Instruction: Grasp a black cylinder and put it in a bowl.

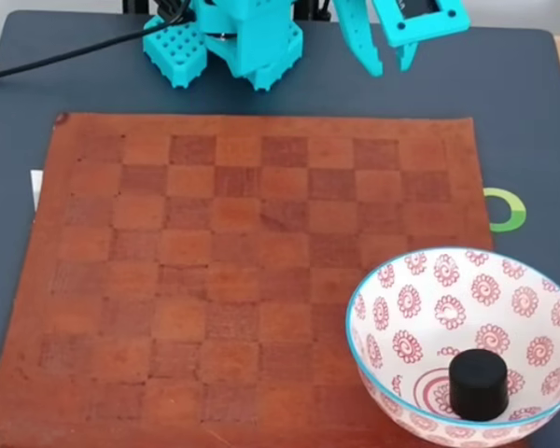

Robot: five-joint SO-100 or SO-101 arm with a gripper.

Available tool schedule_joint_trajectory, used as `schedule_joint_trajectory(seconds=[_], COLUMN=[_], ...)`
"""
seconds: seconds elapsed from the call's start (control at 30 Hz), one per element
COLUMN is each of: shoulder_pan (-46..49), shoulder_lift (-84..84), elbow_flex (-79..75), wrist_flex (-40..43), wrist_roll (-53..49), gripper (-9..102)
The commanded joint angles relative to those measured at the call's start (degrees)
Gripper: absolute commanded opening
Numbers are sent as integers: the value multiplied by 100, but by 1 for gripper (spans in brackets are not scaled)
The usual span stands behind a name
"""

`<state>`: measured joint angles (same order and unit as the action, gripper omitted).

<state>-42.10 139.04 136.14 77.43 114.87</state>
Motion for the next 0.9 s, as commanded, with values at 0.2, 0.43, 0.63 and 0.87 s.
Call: schedule_joint_trajectory(seconds=[0.2,0.43,0.63,0.87], shoulder_pan=[-105,-105,-105,-105], shoulder_lift=[870,1494,2338,3313], elbow_flex=[1283,2057,2619,3278], wrist_flex=[-1213,-1740,-1854,-1837], wrist_roll=[62,62,62,62], gripper=[5,5,5,5])
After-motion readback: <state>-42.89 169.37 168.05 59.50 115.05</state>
